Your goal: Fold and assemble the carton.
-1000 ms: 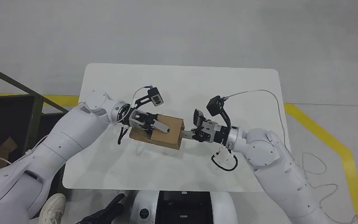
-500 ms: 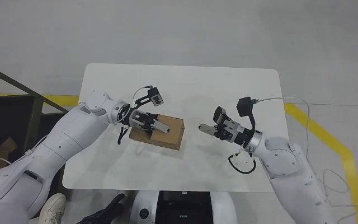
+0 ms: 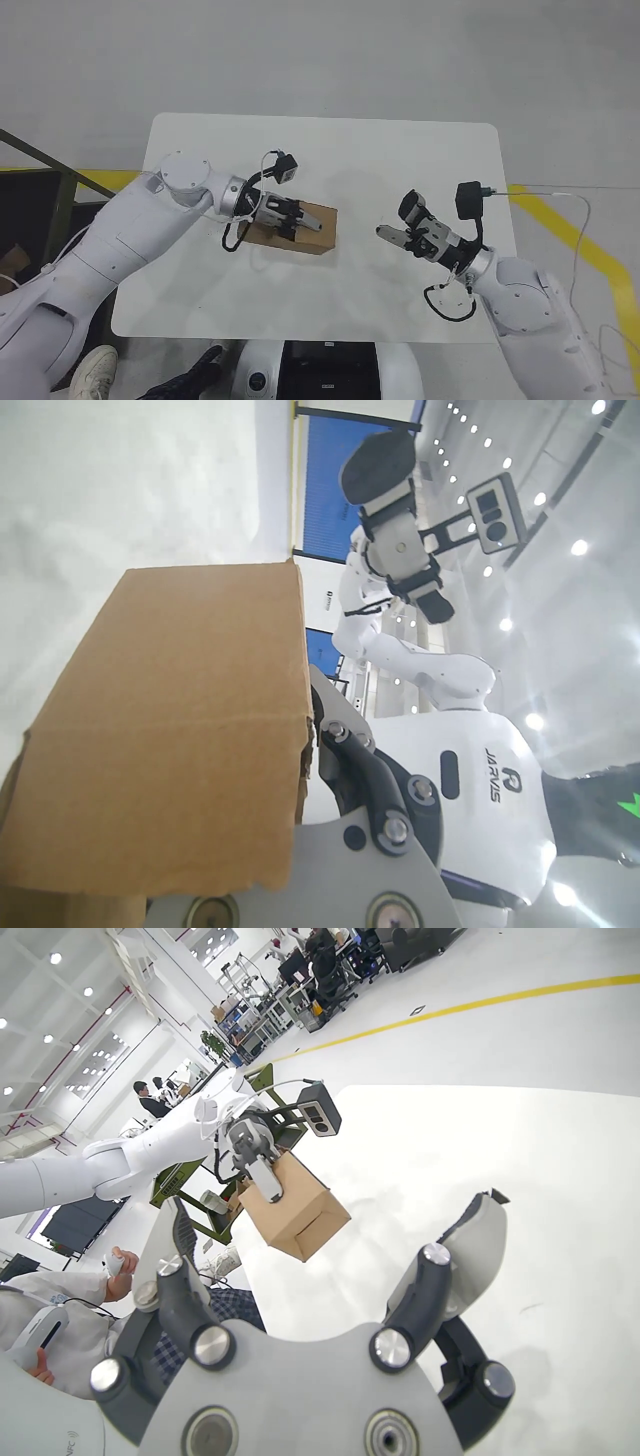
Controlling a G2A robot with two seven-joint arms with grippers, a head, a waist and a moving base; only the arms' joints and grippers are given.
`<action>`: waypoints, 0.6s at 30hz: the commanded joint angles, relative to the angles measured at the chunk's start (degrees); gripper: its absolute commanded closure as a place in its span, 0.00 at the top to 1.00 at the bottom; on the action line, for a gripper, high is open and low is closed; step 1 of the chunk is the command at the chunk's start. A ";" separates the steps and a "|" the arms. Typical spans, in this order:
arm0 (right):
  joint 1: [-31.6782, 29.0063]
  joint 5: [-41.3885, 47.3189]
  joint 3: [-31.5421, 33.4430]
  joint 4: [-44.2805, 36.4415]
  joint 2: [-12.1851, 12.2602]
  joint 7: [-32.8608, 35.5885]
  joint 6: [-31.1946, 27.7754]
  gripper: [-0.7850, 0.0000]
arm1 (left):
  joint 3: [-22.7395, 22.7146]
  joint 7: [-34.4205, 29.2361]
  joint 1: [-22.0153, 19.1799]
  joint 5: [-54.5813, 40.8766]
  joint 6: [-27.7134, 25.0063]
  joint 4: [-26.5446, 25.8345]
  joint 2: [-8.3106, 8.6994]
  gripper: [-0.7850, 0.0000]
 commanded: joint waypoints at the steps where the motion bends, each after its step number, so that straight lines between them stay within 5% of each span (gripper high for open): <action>1: -0.29 0.08 0.14 -0.03 0.06 0.04 -0.08 1.00 | 0.53 1.25 -0.99 4.85 3.92 -1.08 -0.15 0.00; 12: -1.75 1.53 0.98 0.15 0.45 0.74 -0.56 1.00 | 7.08 -2.26 -8.88 23.25 21.70 -4.59 -2.98 0.00; 18: -2.23 2.41 1.32 0.58 0.67 1.58 -0.85 1.00 | 11.62 -3.89 -12.98 30.34 26.04 -3.05 -5.73 0.00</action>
